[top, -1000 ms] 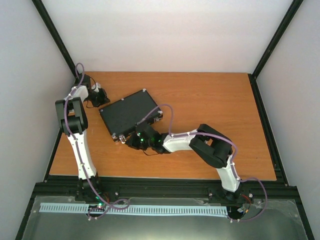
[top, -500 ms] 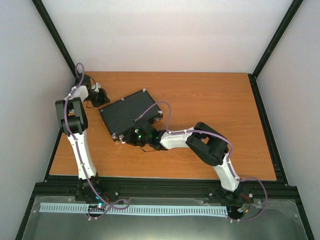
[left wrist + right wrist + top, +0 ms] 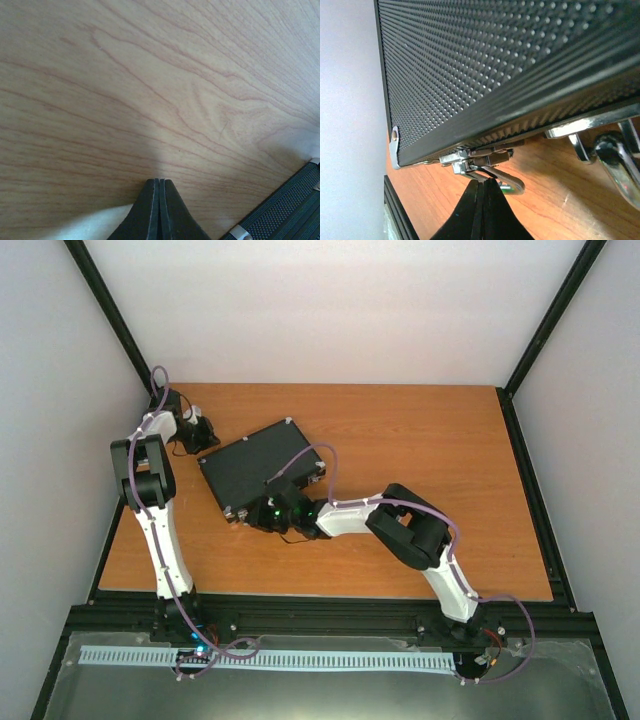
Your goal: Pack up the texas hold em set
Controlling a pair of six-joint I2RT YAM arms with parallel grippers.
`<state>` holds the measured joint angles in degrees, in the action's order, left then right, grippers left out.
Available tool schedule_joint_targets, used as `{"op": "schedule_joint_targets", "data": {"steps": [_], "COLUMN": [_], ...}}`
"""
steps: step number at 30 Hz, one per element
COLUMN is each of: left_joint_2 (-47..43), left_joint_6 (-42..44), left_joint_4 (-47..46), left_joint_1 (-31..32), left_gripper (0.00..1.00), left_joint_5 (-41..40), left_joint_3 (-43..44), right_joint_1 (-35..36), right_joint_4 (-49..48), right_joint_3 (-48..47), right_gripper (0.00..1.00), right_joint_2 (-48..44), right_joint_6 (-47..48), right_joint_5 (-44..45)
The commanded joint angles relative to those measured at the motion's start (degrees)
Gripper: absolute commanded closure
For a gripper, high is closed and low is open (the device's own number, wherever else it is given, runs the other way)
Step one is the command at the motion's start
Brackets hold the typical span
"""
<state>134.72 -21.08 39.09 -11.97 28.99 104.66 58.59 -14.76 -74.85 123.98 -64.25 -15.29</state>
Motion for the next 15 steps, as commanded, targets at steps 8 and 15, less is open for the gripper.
{"op": "schedule_joint_targets", "data": {"steps": [8, 15], "left_joint_2": [1.62, 1.34], "left_joint_6": [0.38, 0.26], "left_joint_4": [4.31, 4.29], "left_joint_1": [0.19, 0.18], "left_gripper": [0.99, 0.99], "left_joint_5": [-1.76, -1.75], "left_joint_3": [-2.22, -2.36], "right_joint_1": [-0.41, -0.4], "right_joint_4": [5.5, 11.39], "right_joint_3": [-2.59, -4.66], "right_gripper": [0.97, 0.97], "right_joint_2": [2.85, 3.79], "right_joint_6": [1.07, 6.73], "right_joint_5": [1.21, 5.62]}}
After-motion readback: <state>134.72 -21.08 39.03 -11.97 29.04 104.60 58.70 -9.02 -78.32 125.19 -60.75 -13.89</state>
